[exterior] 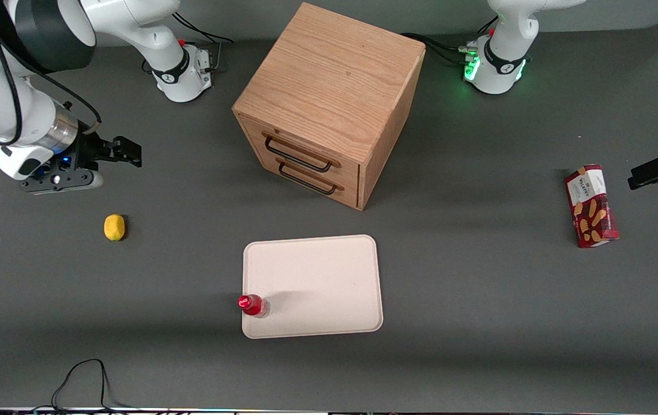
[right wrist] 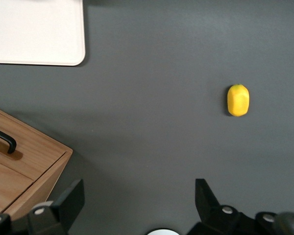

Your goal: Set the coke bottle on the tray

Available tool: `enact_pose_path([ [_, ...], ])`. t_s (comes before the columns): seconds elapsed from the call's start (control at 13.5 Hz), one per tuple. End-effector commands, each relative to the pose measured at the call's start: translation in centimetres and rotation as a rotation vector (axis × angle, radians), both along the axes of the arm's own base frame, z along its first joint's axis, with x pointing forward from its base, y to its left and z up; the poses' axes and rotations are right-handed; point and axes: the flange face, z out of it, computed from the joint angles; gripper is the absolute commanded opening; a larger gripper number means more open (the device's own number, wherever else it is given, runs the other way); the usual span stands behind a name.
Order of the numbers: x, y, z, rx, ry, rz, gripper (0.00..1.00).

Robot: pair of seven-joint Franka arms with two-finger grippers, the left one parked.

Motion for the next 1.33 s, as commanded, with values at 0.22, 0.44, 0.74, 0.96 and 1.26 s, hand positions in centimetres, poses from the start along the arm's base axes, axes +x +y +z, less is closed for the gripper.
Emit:
enact_pose_path([
  [0.22, 1.0, -5.0, 2.1, 0.018, -0.029, -0.007, 1.00],
  [0.44, 1.8, -5.5, 3.0, 0.018, -0.020, -0.019, 1.00],
  [0.74, 2.0, -2.6, 3.3, 0.010, -0.012, 0.018, 1.00],
  [0.96, 1.9, -1.8, 3.3, 0.010, -0.011, 0.032, 1.00],
  [1.26, 2.0, -2.1, 3.5, 0.014, -0.017, 0.030, 1.00],
])
